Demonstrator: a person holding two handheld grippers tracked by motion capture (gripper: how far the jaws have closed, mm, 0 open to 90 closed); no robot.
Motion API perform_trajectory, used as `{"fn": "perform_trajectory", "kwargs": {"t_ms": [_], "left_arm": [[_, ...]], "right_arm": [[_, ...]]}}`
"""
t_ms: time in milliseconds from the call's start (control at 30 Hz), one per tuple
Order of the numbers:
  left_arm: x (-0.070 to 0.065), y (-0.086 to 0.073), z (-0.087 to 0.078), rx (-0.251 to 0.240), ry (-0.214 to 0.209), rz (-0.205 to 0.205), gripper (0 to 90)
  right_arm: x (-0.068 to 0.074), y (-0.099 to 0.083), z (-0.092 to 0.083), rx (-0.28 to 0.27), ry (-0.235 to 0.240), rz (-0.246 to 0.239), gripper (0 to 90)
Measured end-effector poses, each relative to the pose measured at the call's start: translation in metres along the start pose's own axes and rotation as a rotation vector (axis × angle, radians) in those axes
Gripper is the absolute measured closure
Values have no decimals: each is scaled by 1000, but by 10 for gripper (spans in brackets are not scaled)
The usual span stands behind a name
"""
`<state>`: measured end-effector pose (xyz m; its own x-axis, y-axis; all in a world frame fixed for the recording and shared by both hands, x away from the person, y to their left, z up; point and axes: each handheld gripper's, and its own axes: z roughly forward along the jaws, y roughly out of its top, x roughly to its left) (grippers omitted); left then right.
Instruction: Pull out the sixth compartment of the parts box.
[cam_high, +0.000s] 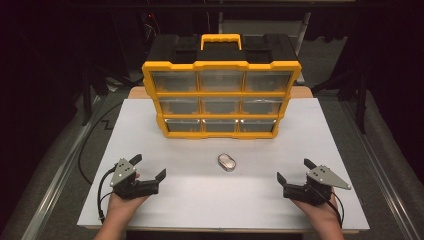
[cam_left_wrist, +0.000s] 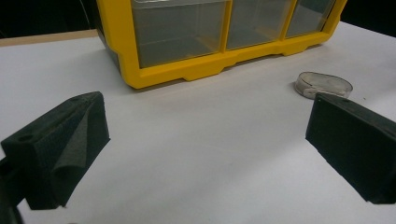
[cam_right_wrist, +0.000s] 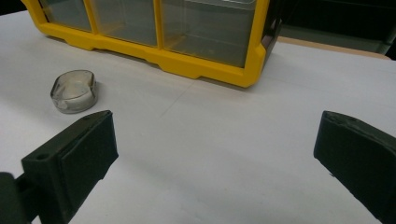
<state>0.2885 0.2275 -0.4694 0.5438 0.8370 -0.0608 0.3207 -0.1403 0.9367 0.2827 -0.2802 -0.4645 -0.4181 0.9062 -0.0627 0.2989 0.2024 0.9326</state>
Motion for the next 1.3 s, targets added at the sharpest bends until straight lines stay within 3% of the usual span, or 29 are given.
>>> {"fn": "perform_trajectory", "kwargs": {"t_ms": [667,833,1067,1300], "left_arm": [[3,-3,3,8,-5,-19,2],[5,-4,5,29,-18,-37,2],[4,-4,4,20,-22,-45,2],[3,-4,4,24,-18,-21,2]], "right_arm": [[0,2,7,13,-36,-17,0],[0,7,16,17,-40,-10,0],[-4,12,36,50,-44,2,0],[-11,16,54,76,-68,12,0]]}}
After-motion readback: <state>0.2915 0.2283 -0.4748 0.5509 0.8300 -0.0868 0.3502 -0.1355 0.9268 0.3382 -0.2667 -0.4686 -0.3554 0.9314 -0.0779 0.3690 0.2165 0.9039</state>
